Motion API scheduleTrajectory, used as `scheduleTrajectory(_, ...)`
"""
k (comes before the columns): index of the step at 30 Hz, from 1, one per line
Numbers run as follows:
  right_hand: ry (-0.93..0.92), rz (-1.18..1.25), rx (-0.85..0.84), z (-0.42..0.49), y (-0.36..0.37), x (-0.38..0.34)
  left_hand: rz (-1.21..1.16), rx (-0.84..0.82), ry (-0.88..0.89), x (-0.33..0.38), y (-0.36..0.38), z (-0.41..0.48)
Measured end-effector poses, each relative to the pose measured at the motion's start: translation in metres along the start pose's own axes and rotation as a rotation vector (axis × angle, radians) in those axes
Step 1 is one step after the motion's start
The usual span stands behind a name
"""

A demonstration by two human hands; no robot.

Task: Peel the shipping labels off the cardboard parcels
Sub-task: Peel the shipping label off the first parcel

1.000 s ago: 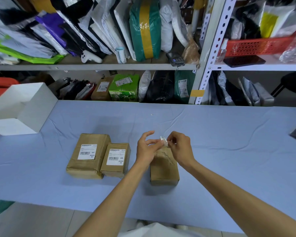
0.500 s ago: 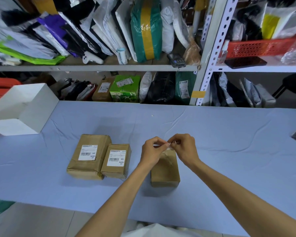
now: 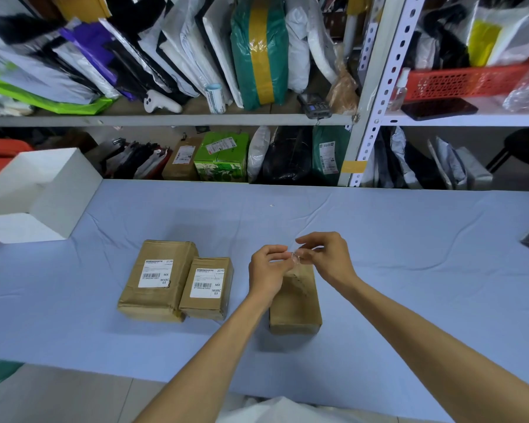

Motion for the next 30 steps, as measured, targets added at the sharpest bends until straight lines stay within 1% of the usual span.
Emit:
scheduleTrajectory(3, 0.042, -0.046, -0.029, -0.002, 0.000, 0.005, 0.027, -0.030, 0.040, 0.008, 0.001, -0.001)
scheduleTrajectory(6, 0.027, -0.091, -0.068, -0.003, 0.005, 0.006, 0.065, -0.073, 0.069, 0.012, 0.006, -0.002)
scheduleTrajectory(8, 0.034, -0.122, -0.056, -0.003, 0.003, 0.008, 0.073, -0.088, 0.064, 0.011, 0.008, -0.004)
scheduleTrajectory(10, 0.071, -0.077, -0.026, -0.002, 0.001, 0.010, 0.079, -0.094, 0.078, 0.012, 0.009, -0.007)
scheduleTrajectory(16, 0.096, -0.022, -0.001, 0.003, 0.000, 0.008, 0.163, -0.058, 0.156, 0.025, 0.012, -0.011)
scheduleTrajectory(21, 0.058, -0.062, -0.026, 0.002, 0.003, 0.002, 0.258, -0.031, 0.200, 0.032, 0.011, -0.015)
scheduleTrajectory(25, 0.052, -0.104, -0.027, 0.004, 0.003, 0.001, 0.348, 0.037, 0.240, 0.034, 0.009, -0.016)
scheduleTrajectory(27, 0.085, -0.086, -0.027, 0.005, 0.003, 0.002, 0.320, 0.034, 0.224, 0.034, 0.007, -0.014)
scheduleTrajectory(30, 0.155, 0.042, -0.025, 0.005, 0.004, 0.008, 0.219, -0.020, 0.167, 0.033, 0.004, -0.011)
Point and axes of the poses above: each hand's wrist, its own z-axis towards the middle knuckle, its own y-axis out of the palm, x = y × z, the point moved 10 cm from there along z, towards the middle knuckle, and after that the axes turned 11 degrees about -y, right-handed, at the moved point
